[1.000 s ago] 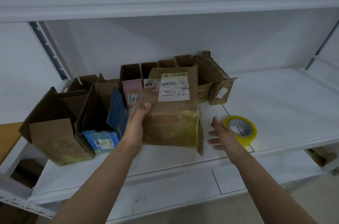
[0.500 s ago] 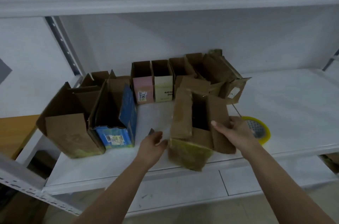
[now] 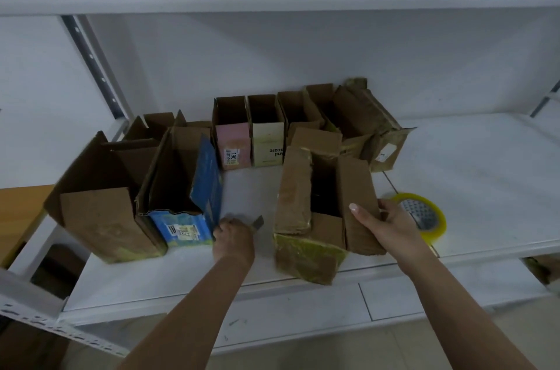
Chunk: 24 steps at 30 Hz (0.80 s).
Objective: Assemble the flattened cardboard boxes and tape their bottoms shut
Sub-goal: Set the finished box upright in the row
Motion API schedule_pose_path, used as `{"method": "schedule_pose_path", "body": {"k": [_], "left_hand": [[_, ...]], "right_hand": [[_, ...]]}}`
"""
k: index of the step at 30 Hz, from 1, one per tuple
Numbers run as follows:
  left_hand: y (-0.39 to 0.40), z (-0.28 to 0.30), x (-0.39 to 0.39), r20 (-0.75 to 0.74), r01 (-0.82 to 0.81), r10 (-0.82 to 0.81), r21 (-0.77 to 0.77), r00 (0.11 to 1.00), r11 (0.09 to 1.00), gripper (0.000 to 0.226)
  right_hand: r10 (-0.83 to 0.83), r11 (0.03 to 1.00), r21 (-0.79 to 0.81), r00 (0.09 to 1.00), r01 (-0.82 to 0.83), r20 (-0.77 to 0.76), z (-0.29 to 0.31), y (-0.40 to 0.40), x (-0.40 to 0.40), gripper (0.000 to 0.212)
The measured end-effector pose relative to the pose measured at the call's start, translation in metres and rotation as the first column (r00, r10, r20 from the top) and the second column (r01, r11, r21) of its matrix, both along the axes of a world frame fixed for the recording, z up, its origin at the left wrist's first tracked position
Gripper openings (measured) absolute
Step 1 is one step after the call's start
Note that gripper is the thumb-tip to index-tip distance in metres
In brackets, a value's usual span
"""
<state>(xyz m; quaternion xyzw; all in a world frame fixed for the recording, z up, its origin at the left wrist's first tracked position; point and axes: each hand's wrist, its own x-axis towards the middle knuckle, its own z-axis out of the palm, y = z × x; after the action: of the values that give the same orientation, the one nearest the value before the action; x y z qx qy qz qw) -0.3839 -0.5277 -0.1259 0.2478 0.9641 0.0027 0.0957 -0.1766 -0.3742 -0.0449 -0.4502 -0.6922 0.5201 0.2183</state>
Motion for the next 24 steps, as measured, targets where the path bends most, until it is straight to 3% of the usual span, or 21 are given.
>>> {"method": "schedule_pose_path", "body": {"k": [4,6,10,13,14,16,18,21,24], "left_hand": [[-0.004,0.007,0.004,0.027,0.04,-0.042,0.076,0.999,0.996,0.041],[-0.007,0.019,0.006,0.137,-0.016,-0.02,0.26,0.99,0.966,0.033],[-0.001,0.069,0.014,0.304,-0.213,-0.005,0.677,0.953,0.704,0.005],[0.012,0.108,0.029,0.331,-0.18,-0.157,0.787,0.931,0.591,0.018],[0.019,0.116,0.033,0.292,-0.11,-0.191,0.767,0.937,0.632,0.036],[0.031,0.122,0.041,0.127,0.094,-0.203,0.579,0.971,0.81,0.068],[0.039,0.121,0.046,-0.013,0.193,-0.205,0.396,0.979,0.898,0.076],[0.041,0.12,0.046,-0.049,0.231,-0.228,0.346,0.972,0.909,0.06],[0.027,0.131,0.037,-0.076,0.217,-0.203,0.385,0.976,0.897,0.033]], "right_hand": [[-0.016,0.998,0.064,1.0,0.017,-0.009,0.005,-0.002,-0.005,0.052],[-0.033,0.999,0.008,0.998,0.034,-0.051,0.008,-0.003,-0.006,0.047],[-0.139,0.962,-0.261,0.971,0.085,-0.197,0.021,-0.004,-0.006,0.015],[-0.124,0.958,-0.28,0.964,0.055,-0.234,0.028,-0.004,-0.007,0.003],[-0.103,0.96,-0.279,0.965,0.033,-0.24,0.03,-0.004,-0.007,0.003],[-0.041,0.961,-0.275,0.964,-0.034,-0.262,0.033,-0.005,-0.007,0.013],[0.055,0.956,-0.264,0.964,-0.127,-0.262,0.034,-0.005,-0.007,0.023],[0.164,0.93,-0.292,0.963,-0.223,-0.212,0.034,-0.008,-0.011,0.034],[0.112,0.93,-0.325,0.975,-0.17,-0.19,0.034,-0.012,-0.023,0.031]]}}
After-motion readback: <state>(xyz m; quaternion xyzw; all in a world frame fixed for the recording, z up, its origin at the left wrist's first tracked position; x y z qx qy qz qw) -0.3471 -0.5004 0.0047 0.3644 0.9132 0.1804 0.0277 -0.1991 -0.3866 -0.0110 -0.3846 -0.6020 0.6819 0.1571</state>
